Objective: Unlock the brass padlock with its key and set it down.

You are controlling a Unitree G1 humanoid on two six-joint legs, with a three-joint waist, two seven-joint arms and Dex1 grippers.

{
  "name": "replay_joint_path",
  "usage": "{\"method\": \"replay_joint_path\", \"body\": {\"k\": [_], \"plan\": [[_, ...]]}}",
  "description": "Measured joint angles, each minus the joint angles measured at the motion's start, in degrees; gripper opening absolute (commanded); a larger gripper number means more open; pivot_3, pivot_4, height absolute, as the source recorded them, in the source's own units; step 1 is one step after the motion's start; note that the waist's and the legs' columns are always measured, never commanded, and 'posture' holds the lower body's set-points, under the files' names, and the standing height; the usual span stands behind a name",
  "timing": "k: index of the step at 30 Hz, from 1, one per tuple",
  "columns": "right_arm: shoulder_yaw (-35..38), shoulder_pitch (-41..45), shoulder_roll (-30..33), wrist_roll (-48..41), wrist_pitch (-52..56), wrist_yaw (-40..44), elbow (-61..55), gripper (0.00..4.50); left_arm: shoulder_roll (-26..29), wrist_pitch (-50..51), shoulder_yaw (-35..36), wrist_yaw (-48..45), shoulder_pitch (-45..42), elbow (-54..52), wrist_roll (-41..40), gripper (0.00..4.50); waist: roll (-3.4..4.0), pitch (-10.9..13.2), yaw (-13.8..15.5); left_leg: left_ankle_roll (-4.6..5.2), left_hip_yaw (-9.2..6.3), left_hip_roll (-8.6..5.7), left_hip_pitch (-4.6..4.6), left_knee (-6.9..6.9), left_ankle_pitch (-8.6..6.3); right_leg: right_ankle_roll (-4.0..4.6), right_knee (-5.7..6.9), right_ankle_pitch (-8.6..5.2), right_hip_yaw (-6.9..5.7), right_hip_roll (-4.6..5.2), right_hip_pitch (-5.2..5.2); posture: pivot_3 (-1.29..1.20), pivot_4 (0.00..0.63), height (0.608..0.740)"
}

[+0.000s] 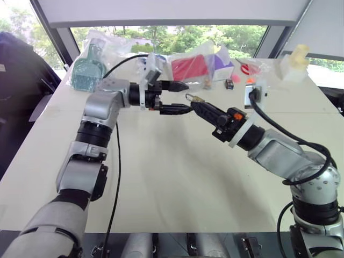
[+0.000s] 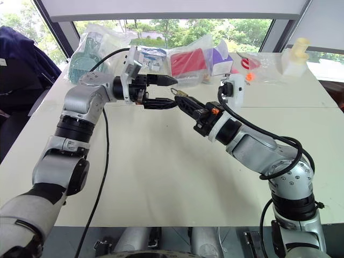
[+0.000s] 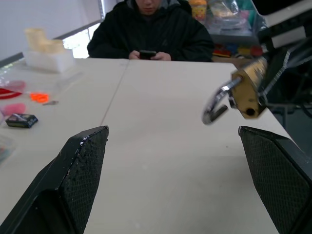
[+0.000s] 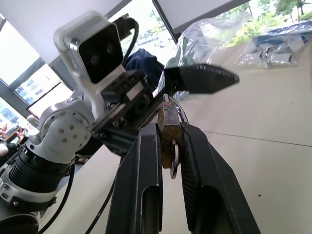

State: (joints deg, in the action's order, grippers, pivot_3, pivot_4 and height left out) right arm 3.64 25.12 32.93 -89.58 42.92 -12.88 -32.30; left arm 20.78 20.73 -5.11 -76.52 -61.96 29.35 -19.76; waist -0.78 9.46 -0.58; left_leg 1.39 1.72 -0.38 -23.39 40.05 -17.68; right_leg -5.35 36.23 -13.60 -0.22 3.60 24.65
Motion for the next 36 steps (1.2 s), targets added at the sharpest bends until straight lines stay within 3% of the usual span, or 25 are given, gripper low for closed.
{"method": "replay_joint_path", "body": {"k": [24, 36], "plan": [[-2.2, -2.6, -0.7, -0.7, 0.3, 0.9, -2.3, 0.03, -2.0, -6.6, 1.5, 3.8, -4.2, 7.7, 1.5, 4.41, 0.00, 0.0, 0.0, 0.00, 0.00, 0.00, -0.01, 0.00, 0.00, 0.00, 0.00, 0.00, -0.01, 0.00, 0.00, 0.00, 0.150, 0.740], [0.0, -3.1, -0.8, -1.9, -0.9, 0.3, -1.8, 0.03, 0.9, -11.2, 1.2, 6.8, -4.1, 13.6, 6.3, 4.41, 0.00, 0.0, 0.0, 0.00, 0.00, 0.00, -0.01, 0.00, 0.00, 0.00, 0.00, 0.00, -0.02, -0.01, 0.00, 0.00, 0.150, 0.740]]}}
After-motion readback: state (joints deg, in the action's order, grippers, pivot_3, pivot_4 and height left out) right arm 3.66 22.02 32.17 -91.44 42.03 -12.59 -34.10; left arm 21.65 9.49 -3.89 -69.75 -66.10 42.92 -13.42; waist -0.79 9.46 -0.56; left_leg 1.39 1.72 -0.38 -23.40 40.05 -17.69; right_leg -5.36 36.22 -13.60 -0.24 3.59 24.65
